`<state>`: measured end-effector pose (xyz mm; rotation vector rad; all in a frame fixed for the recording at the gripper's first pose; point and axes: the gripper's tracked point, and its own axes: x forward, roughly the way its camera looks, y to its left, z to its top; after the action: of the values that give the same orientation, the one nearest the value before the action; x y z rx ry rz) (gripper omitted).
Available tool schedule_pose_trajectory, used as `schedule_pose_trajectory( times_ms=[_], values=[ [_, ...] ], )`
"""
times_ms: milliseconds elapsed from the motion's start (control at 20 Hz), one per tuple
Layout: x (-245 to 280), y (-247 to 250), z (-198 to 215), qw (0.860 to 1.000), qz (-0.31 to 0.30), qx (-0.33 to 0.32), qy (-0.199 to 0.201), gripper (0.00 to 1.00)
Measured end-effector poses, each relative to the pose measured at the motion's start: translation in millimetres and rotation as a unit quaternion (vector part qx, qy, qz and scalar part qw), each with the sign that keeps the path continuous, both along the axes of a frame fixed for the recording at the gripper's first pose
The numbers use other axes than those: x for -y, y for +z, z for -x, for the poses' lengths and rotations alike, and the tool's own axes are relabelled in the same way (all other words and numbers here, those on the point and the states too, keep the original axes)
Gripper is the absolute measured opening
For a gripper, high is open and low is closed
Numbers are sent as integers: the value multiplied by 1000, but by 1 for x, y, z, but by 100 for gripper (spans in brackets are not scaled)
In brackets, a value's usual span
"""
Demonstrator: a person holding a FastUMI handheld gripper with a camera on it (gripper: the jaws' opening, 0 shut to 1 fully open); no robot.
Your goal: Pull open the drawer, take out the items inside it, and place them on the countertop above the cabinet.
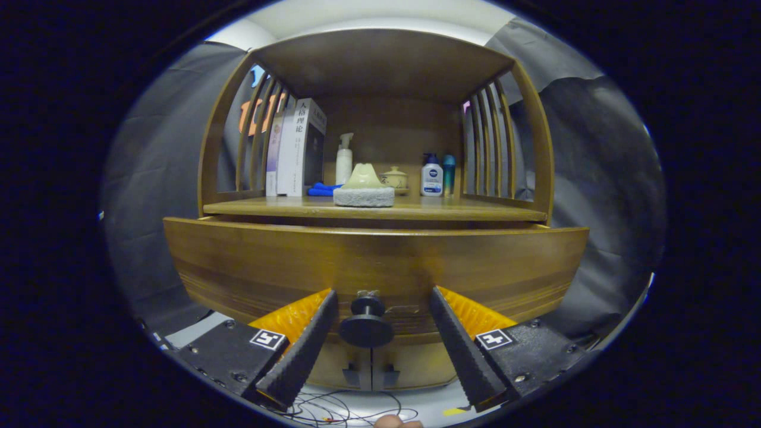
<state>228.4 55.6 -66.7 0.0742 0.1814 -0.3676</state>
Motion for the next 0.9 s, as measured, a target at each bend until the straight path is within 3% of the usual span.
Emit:
schedule_pose_trajectory(
  times_ms=[900],
  values=[
    [20, -1, -54, 1000, -3, -4, 1, 100]
  ],
)
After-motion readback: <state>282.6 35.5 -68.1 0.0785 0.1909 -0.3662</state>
